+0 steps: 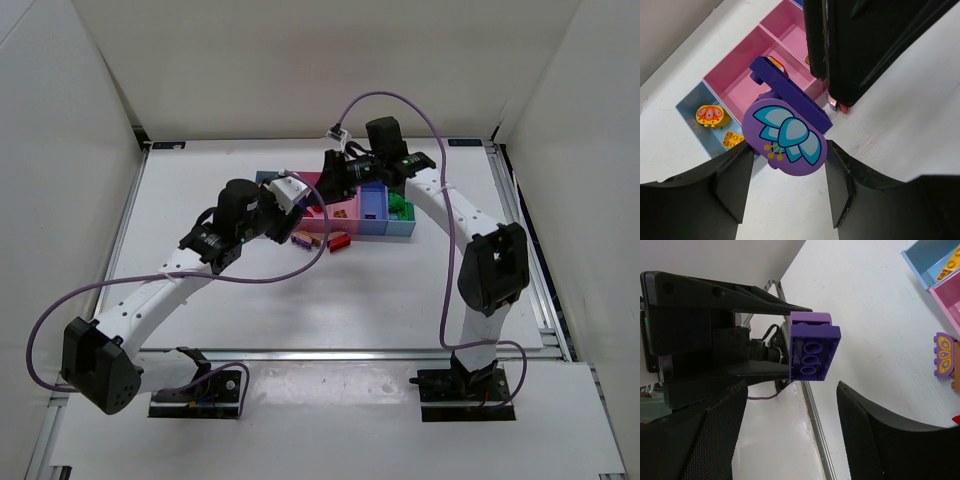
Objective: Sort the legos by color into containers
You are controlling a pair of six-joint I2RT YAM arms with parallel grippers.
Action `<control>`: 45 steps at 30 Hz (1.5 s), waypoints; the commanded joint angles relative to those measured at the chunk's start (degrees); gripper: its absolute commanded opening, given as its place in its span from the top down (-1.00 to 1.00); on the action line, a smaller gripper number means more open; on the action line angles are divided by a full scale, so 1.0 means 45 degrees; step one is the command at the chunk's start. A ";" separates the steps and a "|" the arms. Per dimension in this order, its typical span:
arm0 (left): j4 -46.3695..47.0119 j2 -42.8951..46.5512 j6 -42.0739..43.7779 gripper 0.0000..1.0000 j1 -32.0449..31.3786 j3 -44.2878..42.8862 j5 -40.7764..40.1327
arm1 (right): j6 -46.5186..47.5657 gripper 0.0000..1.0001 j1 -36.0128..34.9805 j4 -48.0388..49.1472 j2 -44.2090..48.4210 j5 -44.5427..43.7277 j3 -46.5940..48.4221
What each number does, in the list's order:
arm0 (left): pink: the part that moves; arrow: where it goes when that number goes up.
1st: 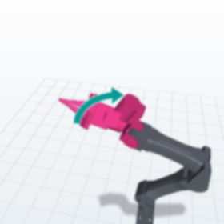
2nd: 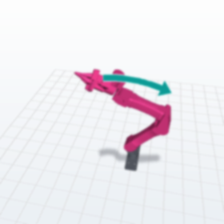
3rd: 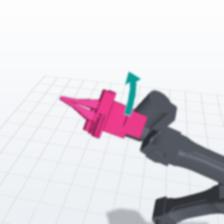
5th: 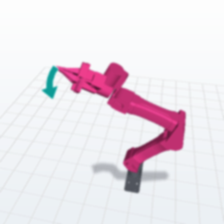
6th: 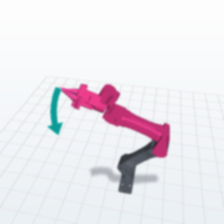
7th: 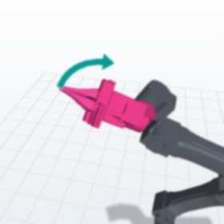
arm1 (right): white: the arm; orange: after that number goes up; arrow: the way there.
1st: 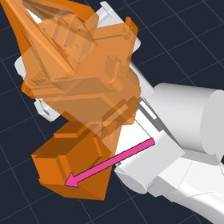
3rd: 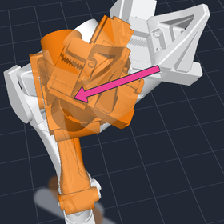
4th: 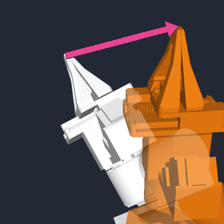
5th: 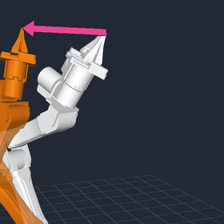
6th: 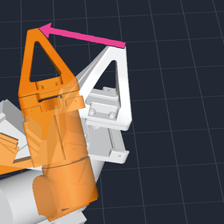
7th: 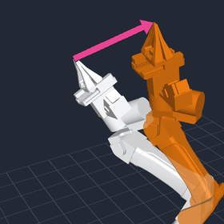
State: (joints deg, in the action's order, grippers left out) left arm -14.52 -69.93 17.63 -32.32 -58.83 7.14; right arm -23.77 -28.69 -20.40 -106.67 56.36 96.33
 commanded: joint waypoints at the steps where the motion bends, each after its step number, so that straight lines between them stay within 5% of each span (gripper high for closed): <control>1: 0.0278 0.0111 -0.0148 0.63 0.0052 -0.0501 0.0308 | 0.0223 -0.51 -0.0129 0.0218 -0.0123 0.0094 0.0682; 21: 0.0239 -0.0104 -0.0206 0.63 -0.0104 -0.0912 0.0543 | 0.0224 -0.43 -0.0227 0.0530 -0.0631 0.0073 0.1092; 33: 0.0239 -0.0182 -0.0226 0.63 -0.0143 -0.0931 0.0563 | 0.0185 0.23 -0.0246 0.0998 -0.0865 0.0619 0.1347; 39: 0.0239 -0.0241 -0.0265 0.63 -0.0123 -0.0931 0.0524 | 0.0282 0.77 -0.0285 0.1039 -0.0729 0.0777 0.1229; 45: 0.0239 -0.0202 -0.0362 0.64 -0.0143 -0.0795 0.0231 | 0.0594 0.99 -0.0013 0.0863 -0.0183 0.0757 0.0742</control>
State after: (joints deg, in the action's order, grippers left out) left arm -14.48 -71.00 17.19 -32.49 -60.84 8.34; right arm -23.29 -29.23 -18.22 -110.37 57.01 99.94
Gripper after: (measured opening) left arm 0.656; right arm 0.401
